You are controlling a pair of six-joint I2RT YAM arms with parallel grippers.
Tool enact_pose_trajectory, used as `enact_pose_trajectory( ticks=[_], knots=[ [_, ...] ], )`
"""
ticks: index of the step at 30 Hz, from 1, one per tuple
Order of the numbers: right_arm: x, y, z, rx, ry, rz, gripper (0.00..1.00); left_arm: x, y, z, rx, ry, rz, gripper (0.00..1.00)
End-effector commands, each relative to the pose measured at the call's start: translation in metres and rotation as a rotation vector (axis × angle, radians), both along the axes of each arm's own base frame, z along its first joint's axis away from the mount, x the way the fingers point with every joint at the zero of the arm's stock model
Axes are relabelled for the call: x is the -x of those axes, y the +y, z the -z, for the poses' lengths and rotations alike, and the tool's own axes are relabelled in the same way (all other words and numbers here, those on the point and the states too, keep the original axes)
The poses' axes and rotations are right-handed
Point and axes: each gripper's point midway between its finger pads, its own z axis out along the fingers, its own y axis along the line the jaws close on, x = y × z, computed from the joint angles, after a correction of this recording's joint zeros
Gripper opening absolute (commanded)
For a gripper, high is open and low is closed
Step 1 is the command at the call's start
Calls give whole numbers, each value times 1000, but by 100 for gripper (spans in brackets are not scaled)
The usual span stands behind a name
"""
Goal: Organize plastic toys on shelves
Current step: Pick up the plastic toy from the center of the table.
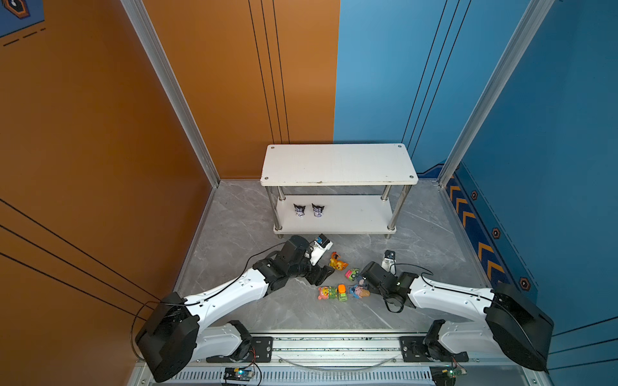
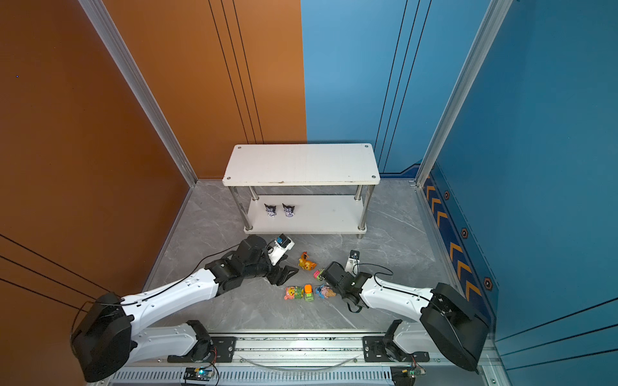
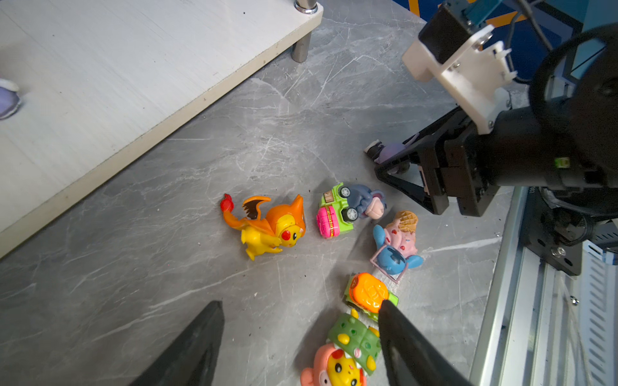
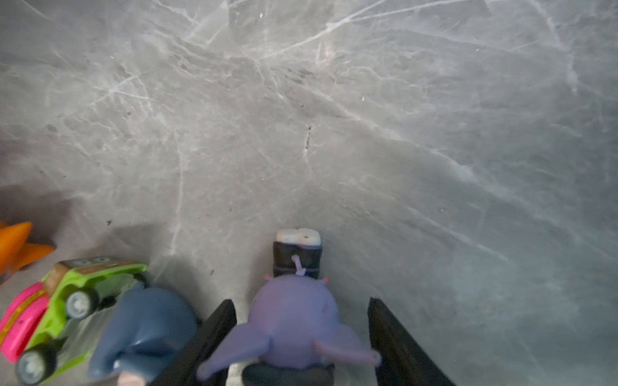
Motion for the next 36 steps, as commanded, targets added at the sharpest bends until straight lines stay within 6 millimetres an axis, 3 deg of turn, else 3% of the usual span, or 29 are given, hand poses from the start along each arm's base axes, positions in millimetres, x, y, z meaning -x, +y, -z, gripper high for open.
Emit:
enact_pose_trajectory(
  ticks=[1,11,26,29,36],
  knots=[
    [-3,3,1,7,10,-20,59,-5,-2,-7,11,-3,-1,74],
    [-11,-1,-5,27,-4,-37,45,-5,0,-3,2,4,-1,74],
    [-13,4,-10,43,7,-86,37,-5,0,-4,9,5,-1,73],
    [-14,4,-20,56,2,-104,37,-6,0,-5,9,5,-1,73],
    [-27,17,-64,81,-30,-187,38,-6,3,-9,17,-8,-18,74]
  ],
)
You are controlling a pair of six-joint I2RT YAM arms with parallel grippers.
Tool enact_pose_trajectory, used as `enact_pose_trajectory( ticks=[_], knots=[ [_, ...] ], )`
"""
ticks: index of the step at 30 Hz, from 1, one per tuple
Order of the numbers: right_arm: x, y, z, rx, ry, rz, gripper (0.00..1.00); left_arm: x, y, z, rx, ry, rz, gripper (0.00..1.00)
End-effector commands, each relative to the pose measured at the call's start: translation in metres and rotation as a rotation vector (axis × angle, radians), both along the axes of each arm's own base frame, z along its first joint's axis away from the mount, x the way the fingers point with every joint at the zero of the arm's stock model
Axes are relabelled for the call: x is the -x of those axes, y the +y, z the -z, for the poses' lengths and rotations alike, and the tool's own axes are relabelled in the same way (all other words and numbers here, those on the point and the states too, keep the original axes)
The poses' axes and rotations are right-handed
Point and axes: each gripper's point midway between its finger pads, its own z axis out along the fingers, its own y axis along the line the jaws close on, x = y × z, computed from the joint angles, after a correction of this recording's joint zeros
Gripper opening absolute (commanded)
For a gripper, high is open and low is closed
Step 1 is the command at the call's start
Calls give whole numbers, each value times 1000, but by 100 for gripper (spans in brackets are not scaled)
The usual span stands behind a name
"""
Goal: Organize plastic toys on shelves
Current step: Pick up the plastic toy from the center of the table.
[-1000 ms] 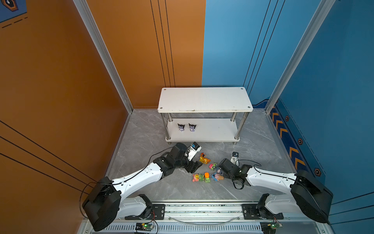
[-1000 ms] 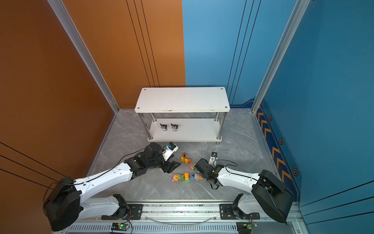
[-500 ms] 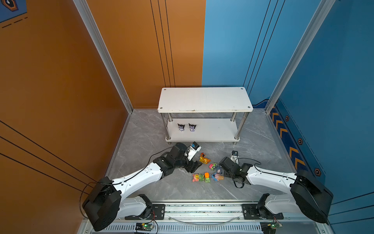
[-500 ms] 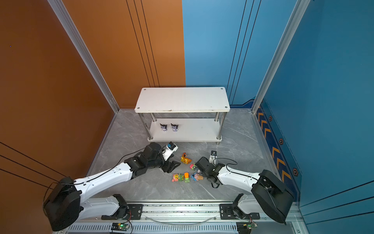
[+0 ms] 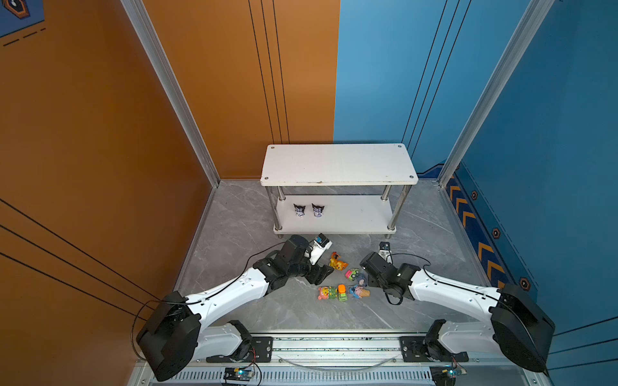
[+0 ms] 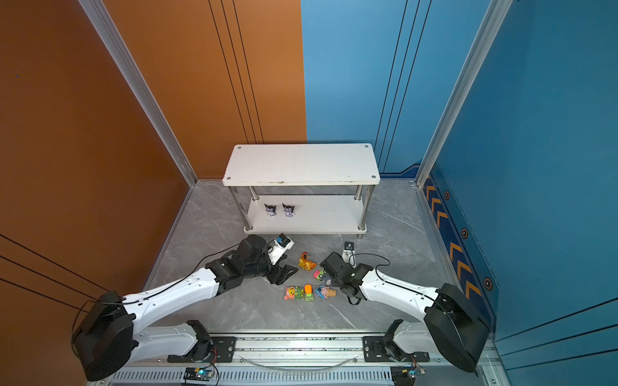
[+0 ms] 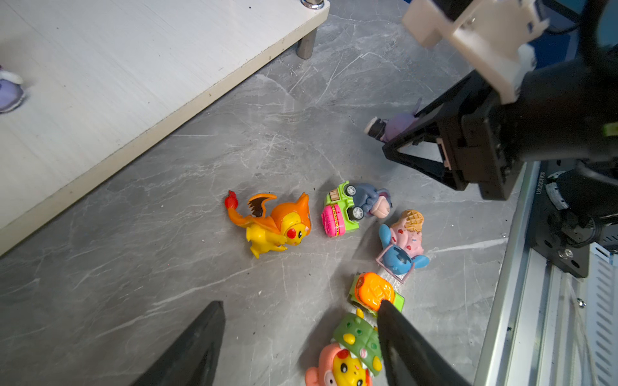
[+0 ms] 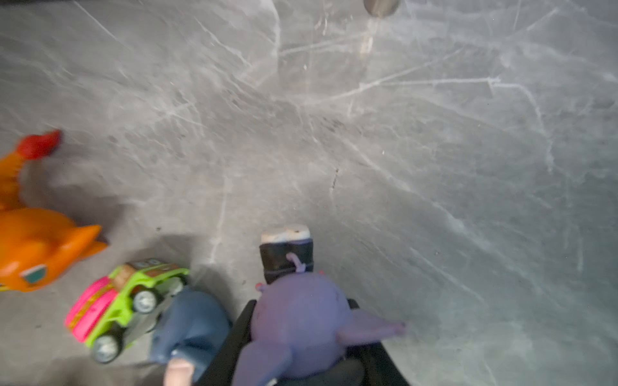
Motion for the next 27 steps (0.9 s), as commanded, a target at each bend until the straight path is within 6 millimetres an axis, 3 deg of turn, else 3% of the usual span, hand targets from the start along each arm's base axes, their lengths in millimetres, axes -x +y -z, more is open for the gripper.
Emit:
enact_pose_trajectory(
  ticks=[1,6,7,8,11,19,27],
  knots=[
    [-6,5,-26,50,-7,-69,37,-3,2,-13,24,-18,-16,75],
    [-31,27,-44,93,-10,-162,37,-1,10,-21,49,-21,-40,80],
    [-36,31,-44,106,-5,-179,37,-1,12,-24,54,-21,-51,85],
    [-42,34,-44,112,2,-190,37,-1,15,-26,57,-21,-62,99],
    [-58,44,-42,125,15,-222,37,-2,28,-36,61,-32,-128,98],
    [-99,65,-42,134,20,-264,37,-2,92,-58,55,-67,-388,98],
    [-114,74,-45,135,5,-279,36,-1,99,-50,68,-58,-415,98]
  ],
)
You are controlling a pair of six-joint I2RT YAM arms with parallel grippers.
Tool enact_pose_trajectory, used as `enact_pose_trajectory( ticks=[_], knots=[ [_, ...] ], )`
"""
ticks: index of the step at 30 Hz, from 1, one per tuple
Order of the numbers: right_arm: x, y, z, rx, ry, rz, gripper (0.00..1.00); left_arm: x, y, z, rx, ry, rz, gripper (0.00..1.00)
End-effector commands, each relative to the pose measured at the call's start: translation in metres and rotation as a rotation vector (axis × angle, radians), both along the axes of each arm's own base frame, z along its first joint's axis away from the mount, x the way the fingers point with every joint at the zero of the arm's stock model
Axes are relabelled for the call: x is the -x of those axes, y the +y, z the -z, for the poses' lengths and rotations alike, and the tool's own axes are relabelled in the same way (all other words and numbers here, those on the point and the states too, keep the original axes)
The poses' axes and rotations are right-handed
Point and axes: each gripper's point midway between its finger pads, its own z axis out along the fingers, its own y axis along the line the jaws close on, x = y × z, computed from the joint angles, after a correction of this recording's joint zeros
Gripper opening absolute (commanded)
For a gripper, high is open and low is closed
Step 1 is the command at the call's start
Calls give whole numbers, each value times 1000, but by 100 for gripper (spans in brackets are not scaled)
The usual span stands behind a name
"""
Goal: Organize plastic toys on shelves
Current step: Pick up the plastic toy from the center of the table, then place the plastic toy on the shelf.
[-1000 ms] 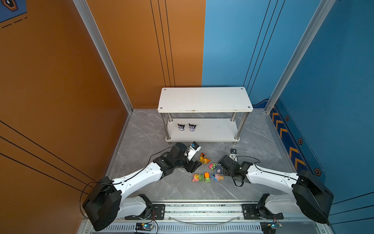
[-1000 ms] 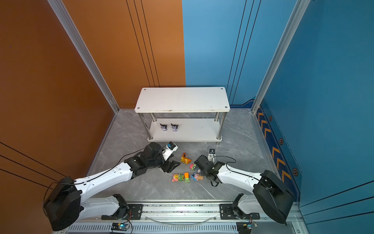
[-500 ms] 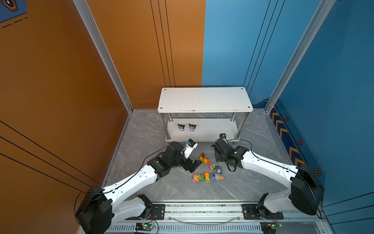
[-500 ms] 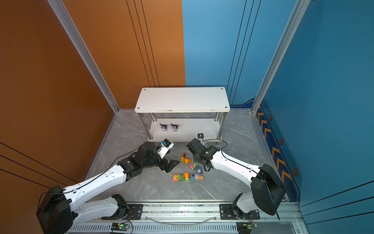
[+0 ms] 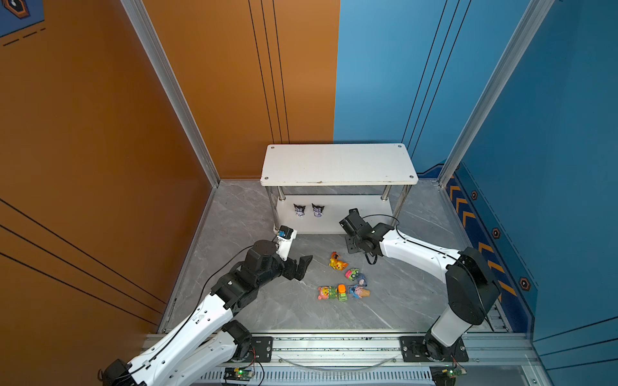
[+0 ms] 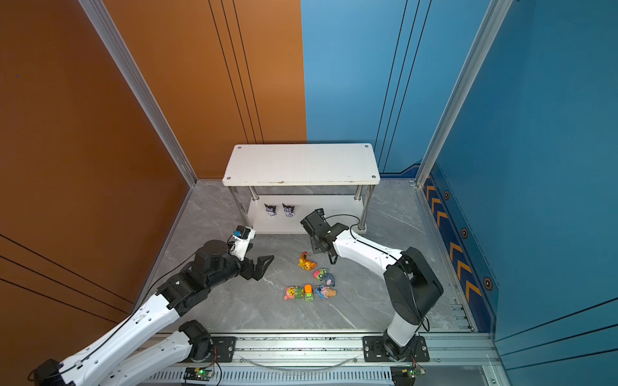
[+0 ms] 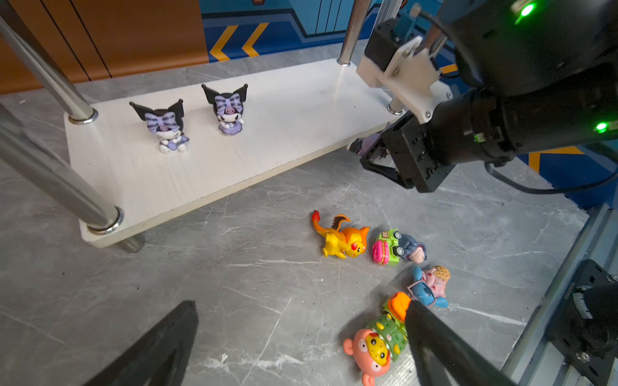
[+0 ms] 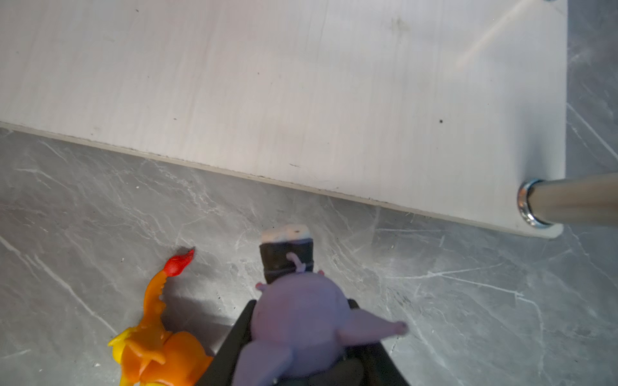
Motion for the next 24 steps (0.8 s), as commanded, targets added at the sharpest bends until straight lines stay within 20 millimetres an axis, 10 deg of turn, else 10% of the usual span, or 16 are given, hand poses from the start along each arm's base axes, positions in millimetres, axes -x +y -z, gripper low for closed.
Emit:
enact_pose_trajectory(
  ticks=[1,24],
  knots=[
    [-12,7,-6,3,-11,-24,37,-1,9,18,-21,47,-42,98],
    [-72,24,5,-29,-50,-10,37,-8,7,21,13,59,-36,98]
  ],
)
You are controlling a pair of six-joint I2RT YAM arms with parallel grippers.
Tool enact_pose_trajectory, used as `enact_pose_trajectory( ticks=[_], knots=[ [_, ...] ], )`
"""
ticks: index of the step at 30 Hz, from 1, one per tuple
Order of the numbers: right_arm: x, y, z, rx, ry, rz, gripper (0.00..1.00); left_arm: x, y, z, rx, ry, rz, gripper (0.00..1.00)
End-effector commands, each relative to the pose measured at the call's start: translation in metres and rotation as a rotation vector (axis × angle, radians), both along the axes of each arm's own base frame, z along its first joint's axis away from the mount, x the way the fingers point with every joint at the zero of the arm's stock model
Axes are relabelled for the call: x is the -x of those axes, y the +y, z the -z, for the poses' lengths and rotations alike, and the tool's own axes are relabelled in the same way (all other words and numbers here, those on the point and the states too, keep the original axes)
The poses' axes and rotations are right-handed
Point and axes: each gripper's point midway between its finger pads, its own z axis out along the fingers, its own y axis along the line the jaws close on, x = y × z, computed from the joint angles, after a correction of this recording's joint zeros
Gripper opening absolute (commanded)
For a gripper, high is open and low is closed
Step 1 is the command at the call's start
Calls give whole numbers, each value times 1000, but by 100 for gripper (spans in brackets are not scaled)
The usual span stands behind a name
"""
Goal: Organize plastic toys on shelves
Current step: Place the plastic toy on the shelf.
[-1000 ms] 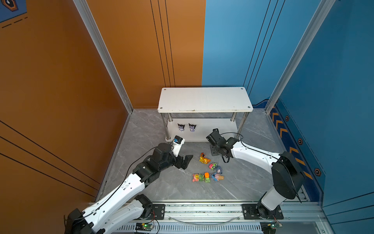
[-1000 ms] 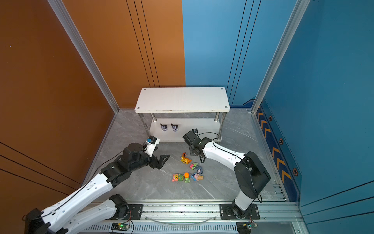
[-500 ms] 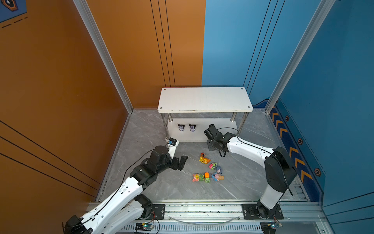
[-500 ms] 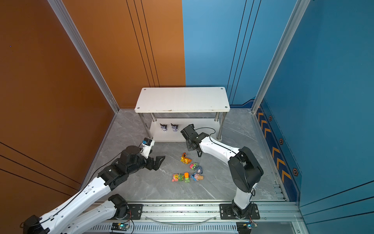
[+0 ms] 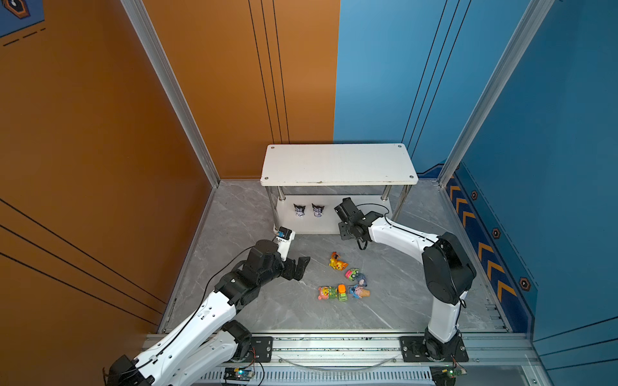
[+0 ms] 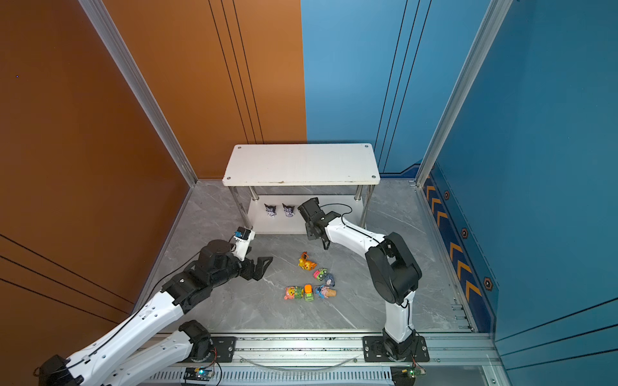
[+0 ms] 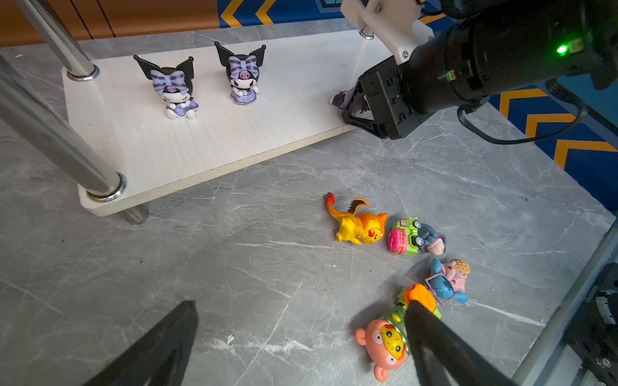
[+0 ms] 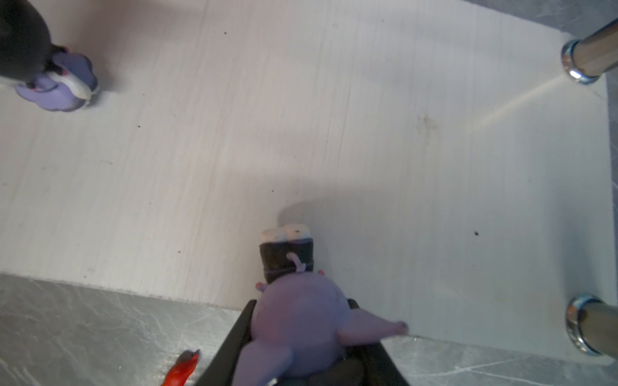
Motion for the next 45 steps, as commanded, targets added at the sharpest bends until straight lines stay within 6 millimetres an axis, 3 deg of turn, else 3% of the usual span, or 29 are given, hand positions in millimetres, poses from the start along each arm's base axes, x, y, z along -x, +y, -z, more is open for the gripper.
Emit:
enact_pose_trajectory(
  ticks=[1,18,20,28,45],
  knots=[
    [-11,6,-3,-12,-17,-15,37,-2,0,4,19,9,-3,98],
    [-45,26,5,-25,-23,-16,37,-6,1,10,30,27,-8,98],
    [-47,27,18,-10,-2,-17,37,-6,1,10,29,28,-8,98],
    [-54,27,22,-8,-3,-7,38,-6,1,13,30,41,-5,98],
    [-48,30,17,-27,15,-20,62,-10,-2,6,52,15,-2,98]
  ],
)
